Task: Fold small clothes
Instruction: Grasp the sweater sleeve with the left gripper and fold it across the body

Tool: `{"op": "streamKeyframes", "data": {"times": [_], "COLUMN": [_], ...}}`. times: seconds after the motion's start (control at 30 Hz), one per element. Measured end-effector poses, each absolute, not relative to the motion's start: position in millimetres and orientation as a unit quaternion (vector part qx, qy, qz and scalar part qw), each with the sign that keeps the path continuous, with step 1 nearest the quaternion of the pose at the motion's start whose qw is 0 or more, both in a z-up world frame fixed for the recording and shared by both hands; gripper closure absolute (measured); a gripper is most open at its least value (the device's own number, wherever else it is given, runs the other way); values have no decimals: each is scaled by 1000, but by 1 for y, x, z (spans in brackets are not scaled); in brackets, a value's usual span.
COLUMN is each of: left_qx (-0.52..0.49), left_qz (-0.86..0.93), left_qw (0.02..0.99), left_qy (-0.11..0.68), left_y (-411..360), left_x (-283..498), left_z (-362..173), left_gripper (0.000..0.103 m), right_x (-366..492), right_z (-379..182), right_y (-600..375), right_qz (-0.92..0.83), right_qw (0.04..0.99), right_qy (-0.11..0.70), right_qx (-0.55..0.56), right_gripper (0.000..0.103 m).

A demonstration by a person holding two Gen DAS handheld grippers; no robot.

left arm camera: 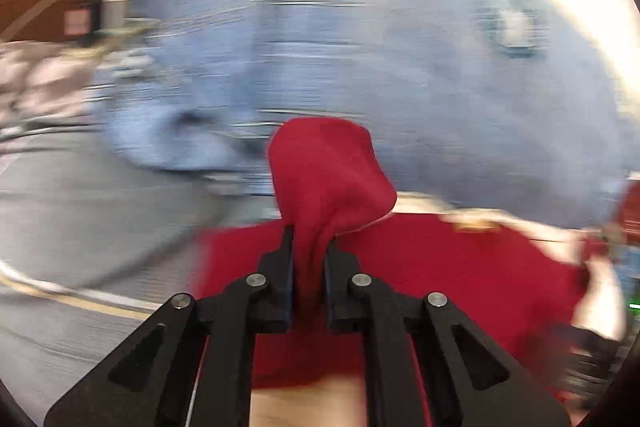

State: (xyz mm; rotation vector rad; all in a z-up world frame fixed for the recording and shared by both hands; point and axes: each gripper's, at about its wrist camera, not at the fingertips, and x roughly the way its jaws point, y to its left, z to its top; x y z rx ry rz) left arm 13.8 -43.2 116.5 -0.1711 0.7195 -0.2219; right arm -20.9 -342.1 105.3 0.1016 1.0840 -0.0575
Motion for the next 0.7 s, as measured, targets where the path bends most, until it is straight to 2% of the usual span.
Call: {"op": "streamKeyframes", "data": {"times": [0.1,0.13,0.17,0.2,0.23,0.37,0.47,0.53,0.7], "left_qx": [-88,-98,-119,-123,-123,-75,-44,-42,-49], "left_qz": [-189,-199,-213,-222,-233,-222,-209,-199,-123], "left_qw": [914,909,897,888,876,859,874,884,917], "left_qy": [348,353,369,382,403,456,437,420,376], "left_y": [-93,-100,-115,-121,-133,-151,-135,-115,-54], "left_x": [11,12,17,23,27,17,-6,-17,-20], "left_z": [127,125,114,107,94,66,81,93,94], "left_gripper": [94,89,69,54,34,31,29,19,18], "right_x": [-22,-22,-22,-22,-22,-20,-13,-5,35], "right_z": [117,120,123,126,127,129,127,124,111], "right_y": [-360,-366,-372,-378,-382,-394,-396,-395,-368], "right_qz": [-48,-53,-58,-65,-68,-63,-51,-36,14], "right_qw": [860,861,862,862,861,859,862,863,866], "right_qy": [504,501,499,498,498,502,499,497,495], "right_qx": [63,67,70,72,75,78,71,79,66], "right_gripper": [20,20,20,20,19,18,18,18,18]}}
